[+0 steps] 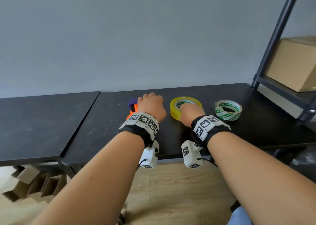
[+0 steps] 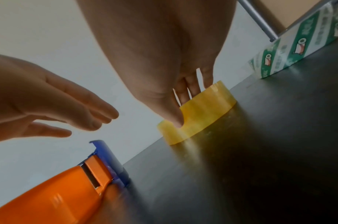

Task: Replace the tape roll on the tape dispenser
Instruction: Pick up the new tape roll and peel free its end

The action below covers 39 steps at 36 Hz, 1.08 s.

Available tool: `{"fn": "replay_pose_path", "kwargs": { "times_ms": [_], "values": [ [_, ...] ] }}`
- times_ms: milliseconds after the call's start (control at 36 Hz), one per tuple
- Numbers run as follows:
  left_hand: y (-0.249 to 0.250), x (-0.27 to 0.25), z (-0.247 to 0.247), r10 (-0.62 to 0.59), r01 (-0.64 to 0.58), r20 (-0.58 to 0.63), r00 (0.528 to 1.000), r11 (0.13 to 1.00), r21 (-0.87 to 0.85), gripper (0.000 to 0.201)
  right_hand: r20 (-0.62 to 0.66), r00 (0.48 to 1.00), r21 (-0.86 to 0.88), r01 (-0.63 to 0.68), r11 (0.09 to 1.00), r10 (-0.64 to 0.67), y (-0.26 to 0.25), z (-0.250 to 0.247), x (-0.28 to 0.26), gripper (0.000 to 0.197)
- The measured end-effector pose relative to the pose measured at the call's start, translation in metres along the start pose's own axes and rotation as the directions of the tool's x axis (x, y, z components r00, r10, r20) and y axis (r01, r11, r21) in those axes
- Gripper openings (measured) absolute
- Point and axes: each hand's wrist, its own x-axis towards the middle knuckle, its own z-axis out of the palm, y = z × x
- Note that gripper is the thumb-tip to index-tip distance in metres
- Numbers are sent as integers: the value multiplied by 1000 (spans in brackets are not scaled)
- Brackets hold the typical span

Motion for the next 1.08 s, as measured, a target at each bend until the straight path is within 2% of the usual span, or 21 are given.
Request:
{"fn": "replay_pose_path", "kwargs": {
  "times_ms": [194,305,417,500,667,722,778,861,972,1083],
  "values": [
    [-6,-7,-1,-39,38,-3,999,990,-139,43,-111,994,76,24,997,-15,6,10,-13,29],
    [-8,-12,-3,-50,44,-26,998,980,-195,40,-167,986,226,25,974,13,6,7,-26,35],
    [-8,-17,-8,-52,38,-65,997,981,-191,36,-204,977,482,40,875,67,6,-1,-36,35],
    [-7,-18,-12,-78,60,-53,996,956,-287,34,-241,965,628,73,775,105,5,-8,-42,34],
    [3,-22,-28,-122,96,-9,992,819,-565,36,-260,960,852,175,494,108,3,-24,-53,25],
    [6,-23,-32,-121,92,-5,993,781,-617,40,-263,961,881,205,425,81,1,-29,-56,21],
    [8,-23,-36,-120,93,11,993,707,-701,42,-242,969,908,209,364,48,-1,-32,-61,14],
    [6,-23,-43,-140,108,36,990,550,-828,36,-209,978,939,200,281,3,-3,-34,-67,15],
    [0,-26,-51,-144,109,46,989,466,-878,32,-189,981,961,194,197,-46,-10,-32,-70,15],
    [-5,-27,-54,-161,106,45,986,398,-911,43,-177,983,971,183,153,-53,-17,-33,-68,16]
  ]
}}
